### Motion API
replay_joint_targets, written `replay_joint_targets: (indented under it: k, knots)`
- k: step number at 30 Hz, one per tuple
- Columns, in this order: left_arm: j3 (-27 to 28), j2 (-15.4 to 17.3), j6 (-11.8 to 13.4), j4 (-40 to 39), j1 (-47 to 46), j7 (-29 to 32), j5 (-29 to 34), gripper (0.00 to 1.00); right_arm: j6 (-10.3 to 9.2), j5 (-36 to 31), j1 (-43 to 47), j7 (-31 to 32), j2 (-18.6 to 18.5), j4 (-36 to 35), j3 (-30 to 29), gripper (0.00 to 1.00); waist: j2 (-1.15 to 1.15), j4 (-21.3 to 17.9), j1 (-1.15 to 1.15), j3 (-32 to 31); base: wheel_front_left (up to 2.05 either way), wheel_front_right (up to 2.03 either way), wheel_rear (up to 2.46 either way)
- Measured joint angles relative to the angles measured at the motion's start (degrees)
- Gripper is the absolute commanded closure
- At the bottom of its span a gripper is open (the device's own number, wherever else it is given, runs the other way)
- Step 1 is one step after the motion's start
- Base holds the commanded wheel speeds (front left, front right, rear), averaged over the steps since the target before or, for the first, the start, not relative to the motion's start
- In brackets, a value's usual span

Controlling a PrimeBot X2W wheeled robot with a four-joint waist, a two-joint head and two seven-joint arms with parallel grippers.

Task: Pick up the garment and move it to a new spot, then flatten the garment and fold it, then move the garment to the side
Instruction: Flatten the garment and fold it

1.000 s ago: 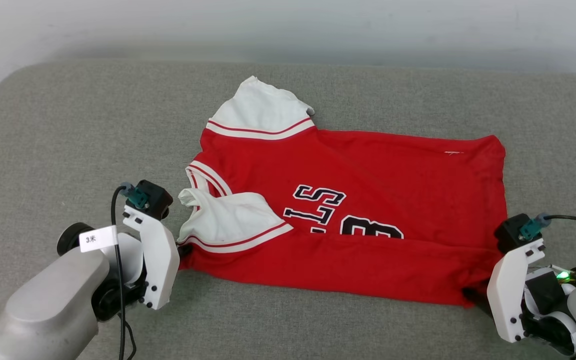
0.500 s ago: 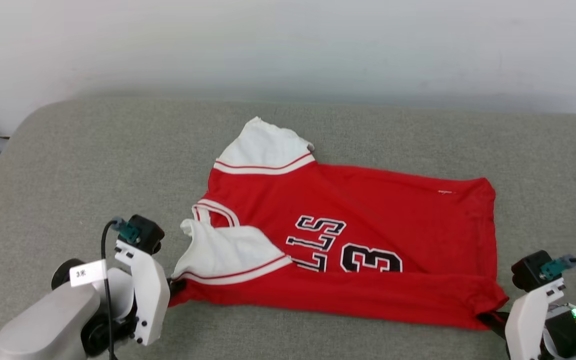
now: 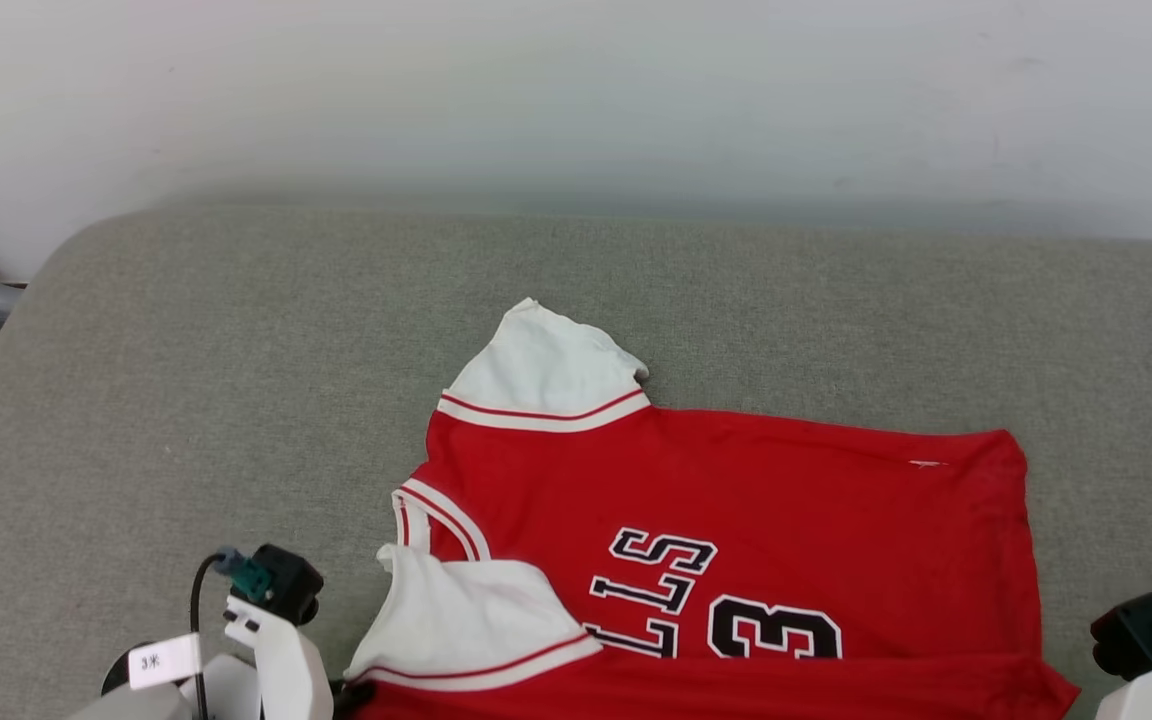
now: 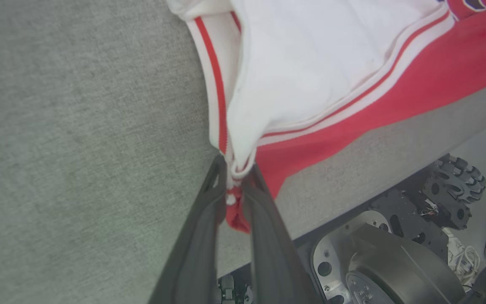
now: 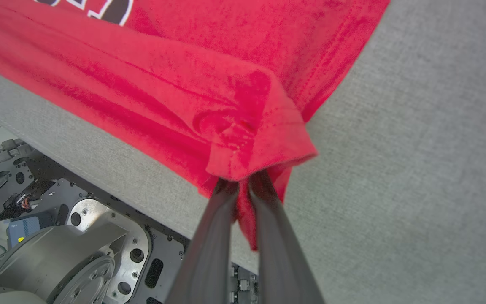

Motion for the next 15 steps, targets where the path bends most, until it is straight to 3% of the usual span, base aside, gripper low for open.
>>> replay_joint_targets:
  k: [11,12,13,15]
  knots:
    - [-0.55,-2.27,0.51,5.04,2.61,-3.36,-0.31,1.0,-0.01,-3.34,2.26,-1.34,6.1,4.92,-2.94,1.0,0.0,0.06,0.0,2.15,0.0,0.0,0.0]
    - [-0.42,-2.57,0.53,5.44,2.61,-4.16,-0.1,0.49,-0.01,-3.58,2.18,-2.44,6.62,5.34,-3.1,0.76,0.0,0.12,0.0,2.05,0.0,0.0,0.0]
    - [-0.13,-2.93,0.6,5.78,2.61,-5.11,-0.02,0.0,0.0,-3.89,2.13,-3.77,7.17,5.63,-3.35,0.0,0.0,0.19,0.0,1.86,0.0,0.0,0.0]
    - [0.34,-3.16,1.01,6.08,2.61,-6.92,0.58,0.0,-0.01,-4.17,2.1,-6.27,8.11,5.68,-4.09,0.0,0.0,0.31,0.0,1.21,0.0,0.0,0.0]
